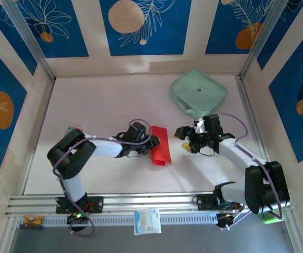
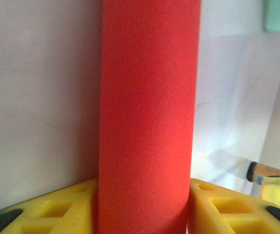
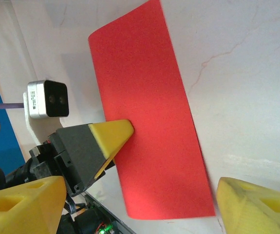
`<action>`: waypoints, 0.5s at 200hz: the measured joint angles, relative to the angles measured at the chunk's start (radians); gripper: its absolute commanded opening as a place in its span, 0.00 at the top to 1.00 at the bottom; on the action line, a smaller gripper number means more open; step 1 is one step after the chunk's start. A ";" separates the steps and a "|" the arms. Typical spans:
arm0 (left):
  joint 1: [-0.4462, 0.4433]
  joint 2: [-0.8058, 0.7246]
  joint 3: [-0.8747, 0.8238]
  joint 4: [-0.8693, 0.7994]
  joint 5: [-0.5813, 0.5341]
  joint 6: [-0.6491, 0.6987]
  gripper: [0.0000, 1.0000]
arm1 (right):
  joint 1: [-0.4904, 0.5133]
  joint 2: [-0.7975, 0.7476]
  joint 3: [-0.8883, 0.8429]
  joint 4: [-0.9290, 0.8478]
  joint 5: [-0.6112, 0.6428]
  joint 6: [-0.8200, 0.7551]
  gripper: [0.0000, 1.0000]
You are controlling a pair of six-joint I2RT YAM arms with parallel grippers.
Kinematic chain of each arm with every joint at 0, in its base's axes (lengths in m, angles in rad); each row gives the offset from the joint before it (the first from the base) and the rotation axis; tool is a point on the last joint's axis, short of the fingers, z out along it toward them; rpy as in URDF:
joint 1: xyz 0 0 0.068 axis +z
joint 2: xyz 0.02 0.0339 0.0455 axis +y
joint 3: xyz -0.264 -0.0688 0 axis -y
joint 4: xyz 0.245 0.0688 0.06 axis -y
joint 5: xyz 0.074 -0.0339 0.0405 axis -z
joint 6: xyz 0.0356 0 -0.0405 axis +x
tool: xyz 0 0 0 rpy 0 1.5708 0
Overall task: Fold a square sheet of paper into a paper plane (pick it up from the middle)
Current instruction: First fold the square sheet of paper in half at the center of the table.
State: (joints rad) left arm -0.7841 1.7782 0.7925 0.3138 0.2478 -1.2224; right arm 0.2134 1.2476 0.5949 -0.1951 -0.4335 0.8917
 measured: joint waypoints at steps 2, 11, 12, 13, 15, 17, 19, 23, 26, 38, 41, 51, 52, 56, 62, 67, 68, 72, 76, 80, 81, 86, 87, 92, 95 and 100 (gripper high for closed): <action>0.000 0.001 0.002 -0.003 -0.002 0.001 0.50 | 0.001 0.001 0.000 0.000 0.000 0.000 0.19; -0.002 0.002 0.015 -0.023 -0.006 0.004 0.48 | 0.002 0.004 0.000 -0.001 0.000 0.000 0.19; -0.002 0.002 0.016 -0.025 -0.006 0.004 0.48 | 0.002 0.004 0.000 -0.001 0.000 0.000 0.19; -0.002 0.002 0.017 -0.026 -0.006 0.004 0.47 | 0.002 0.004 0.000 -0.002 0.000 0.001 0.19; -0.003 0.002 0.021 -0.032 -0.006 0.006 0.47 | 0.002 0.004 0.000 -0.001 0.000 0.002 0.19; -0.004 0.003 0.023 -0.038 -0.007 0.010 0.47 | 0.003 0.004 0.000 -0.001 0.000 0.003 0.19; -0.004 0.003 0.026 -0.042 -0.007 0.010 0.46 | 0.003 0.004 0.000 -0.001 0.000 0.003 0.19; -0.005 0.003 0.032 -0.050 -0.010 0.013 0.46 | 0.003 0.004 0.000 -0.001 0.000 0.003 0.19; -0.006 0.004 0.037 -0.058 -0.010 0.018 0.45 | 0.003 0.004 0.000 -0.001 0.000 0.003 0.19; -0.010 0.005 0.061 -0.103 -0.018 0.034 0.42 | 0.003 0.004 0.000 -0.001 0.001 0.004 0.19; -0.011 0.005 0.066 -0.113 -0.018 0.035 0.41 | 0.003 0.004 0.000 -0.001 0.001 0.004 0.19; -0.013 0.005 0.088 -0.156 -0.026 0.055 0.39 | 0.003 0.004 0.000 -0.001 0.001 0.006 0.19; -0.013 0.005 0.092 -0.163 -0.027 0.057 0.39 | 0.003 0.004 0.000 -0.001 0.001 0.006 0.19; -0.013 0.005 0.101 -0.178 -0.030 0.061 0.38 | 0.003 0.004 0.000 -0.002 0.002 0.006 0.19; -0.013 0.005 0.115 -0.204 -0.035 0.072 0.37 | 0.003 0.004 0.000 -0.002 0.003 0.007 0.19; -0.014 0.005 0.126 -0.228 -0.041 0.083 0.36 | 0.003 0.004 0.000 -0.003 0.003 0.006 0.19; -0.014 0.005 0.130 -0.234 -0.042 0.085 0.36 | 0.003 0.004 0.000 -0.003 0.003 0.006 0.19; -0.014 0.005 0.140 -0.254 -0.048 0.099 0.36 | 0.003 0.004 0.000 -0.003 0.003 0.006 0.19; -0.014 0.005 0.149 -0.271 -0.051 0.106 0.35 | 0.003 0.004 0.000 -0.003 0.003 0.006 0.19; -0.014 0.005 0.158 -0.289 -0.058 0.116 0.35 | 0.003 0.004 0.000 -0.003 0.003 0.006 0.19; -0.014 0.005 0.162 -0.296 -0.059 0.117 0.35 | 0.003 0.004 0.000 -0.003 0.003 0.006 0.19; -0.015 0.005 0.175 -0.319 -0.067 0.133 0.34 | 0.003 0.004 0.000 -0.003 0.003 0.006 0.19; -0.015 0.005 0.177 -0.323 -0.068 0.133 0.34 | 0.003 0.004 0.000 -0.003 0.003 0.006 0.19; -0.015 0.005 0.188 -0.344 -0.075 0.151 0.33 | 0.003 0.004 0.000 -0.003 0.003 0.006 0.19; -0.015 0.005 0.195 -0.356 -0.077 0.154 0.33 | 0.003 0.004 0.000 -0.003 0.003 0.006 0.19; -0.015 0.005 0.207 -0.380 -0.085 0.171 0.33 | 0.003 0.004 0.000 -0.003 0.003 0.006 0.19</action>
State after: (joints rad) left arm -0.7990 1.7836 0.9993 -0.0658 0.1623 -1.0519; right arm 0.2169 1.2514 0.5949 -0.1978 -0.4301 0.8982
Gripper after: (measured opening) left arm 0.664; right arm 0.809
